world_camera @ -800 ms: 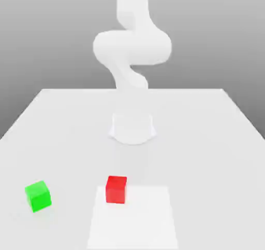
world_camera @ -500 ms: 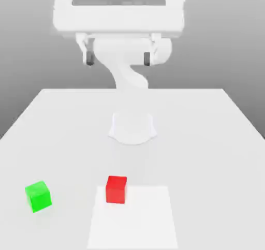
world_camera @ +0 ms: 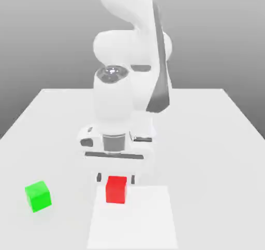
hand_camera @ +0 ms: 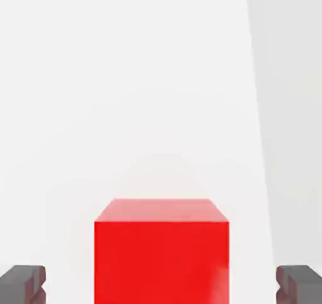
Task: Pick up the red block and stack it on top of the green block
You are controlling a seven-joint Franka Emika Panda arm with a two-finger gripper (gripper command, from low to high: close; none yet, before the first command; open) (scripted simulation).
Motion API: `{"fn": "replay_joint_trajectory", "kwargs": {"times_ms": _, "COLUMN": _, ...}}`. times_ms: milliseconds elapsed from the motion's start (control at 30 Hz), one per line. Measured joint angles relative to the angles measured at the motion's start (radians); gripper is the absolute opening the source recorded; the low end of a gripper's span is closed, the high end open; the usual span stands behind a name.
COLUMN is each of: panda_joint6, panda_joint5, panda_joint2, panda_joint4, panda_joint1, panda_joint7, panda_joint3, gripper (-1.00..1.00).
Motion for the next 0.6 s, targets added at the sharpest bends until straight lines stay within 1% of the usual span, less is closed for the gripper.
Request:
{"fn": "replay_joint_trajectory", "kwargs": {"times_ms": 33, "panda_joint6": 0.020, "panda_joint5": 0.003, "panda_joint2": 0.024, "panda_joint4": 0.003, "panda_joint1": -0.006, "panda_joint7": -0.002, "panda_joint3": 0.007, "gripper": -1.00}}
{"fn": "replay_joint_trajectory", "kwargs": {"times_ms": 267, "panda_joint6": 0.020, "panda_joint5": -0.001, "panda_joint2": 0.023, "panda_joint4": 0.003, "panda_joint1": -0.008, "panda_joint7": 0.001, "panda_joint3": 0.009, "gripper": -1.00}}
{"fn": "replay_joint_trajectory", "kwargs": {"times_ms": 500, "panda_joint6": -0.177, "panda_joint5": -0.043, "panda_joint2": -0.207, "panda_joint4": -0.030, "panda_joint1": -0.003, "panda_joint7": 0.031, "panda_joint3": -0.009, "gripper": -1.00}}
{"fn": "replay_joint_trajectory", "kwargs": {"times_ms": 600, "panda_joint6": -0.242, "panda_joint5": -0.049, "panda_joint2": -0.228, "panda_joint4": 0.014, "panda_joint1": -0.071, "panda_joint7": 0.023, "panda_joint3": -0.050, "gripper": -1.00}}
